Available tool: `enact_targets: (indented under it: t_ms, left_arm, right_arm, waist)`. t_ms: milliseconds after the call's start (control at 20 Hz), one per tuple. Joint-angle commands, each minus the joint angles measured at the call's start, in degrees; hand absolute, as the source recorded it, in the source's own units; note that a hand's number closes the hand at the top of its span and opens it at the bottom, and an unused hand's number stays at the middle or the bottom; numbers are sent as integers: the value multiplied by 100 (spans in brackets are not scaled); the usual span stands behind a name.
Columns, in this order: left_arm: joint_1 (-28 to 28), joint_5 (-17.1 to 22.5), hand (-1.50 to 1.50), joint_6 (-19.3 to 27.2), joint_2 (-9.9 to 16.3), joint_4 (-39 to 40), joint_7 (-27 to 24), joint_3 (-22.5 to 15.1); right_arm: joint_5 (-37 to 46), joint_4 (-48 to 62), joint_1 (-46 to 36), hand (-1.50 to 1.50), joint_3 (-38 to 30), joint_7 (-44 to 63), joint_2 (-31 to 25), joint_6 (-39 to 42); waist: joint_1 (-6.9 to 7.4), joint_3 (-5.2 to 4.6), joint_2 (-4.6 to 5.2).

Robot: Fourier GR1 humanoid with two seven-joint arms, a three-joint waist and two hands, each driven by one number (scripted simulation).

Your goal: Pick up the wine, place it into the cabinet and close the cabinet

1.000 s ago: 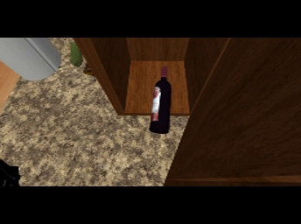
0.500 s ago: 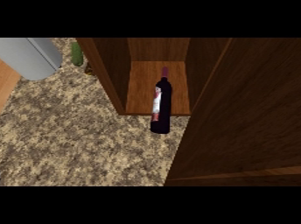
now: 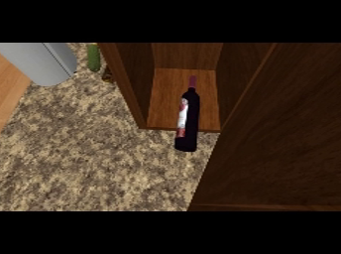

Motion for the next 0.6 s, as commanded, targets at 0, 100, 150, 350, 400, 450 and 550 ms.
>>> enact_targets:
  t_ms: [0,100,150,350,400,450,550]
  left_arm:
    - [142,-13,150,-168,17,19,-49,-15]
    - [45,29,150,-265,68,120,-26,62]
    - [30,62,150,-296,144,0,0,124]
    - [-2,19,150,-327,32,127,-64,67]
    - [50,91,150,-475,177,99,11,129]
    - [13,88,150,-431,135,92,-33,161]
    - [-38,88,150,-505,117,119,-24,120]
  right_arm:
    - [325,627,-299,150,1003,78,794,-845]
    - [219,738,-349,150,922,0,792,-822]
    - [199,738,-424,150,790,-12,792,-822]
    - [44,809,-390,150,648,-103,790,-943]
    - [33,834,-337,150,655,-59,790,-945]
    - [-35,885,-359,150,588,-118,790,-955]
    - [-156,949,-395,150,453,-202,790,-968]
  waist:
    - [121,-7,14]
    - [119,-18,62]
    - [196,-15,58]
    - [171,-27,101]
    - [215,-22,84]
    - [265,-23,106]
    - [277,-32,164]
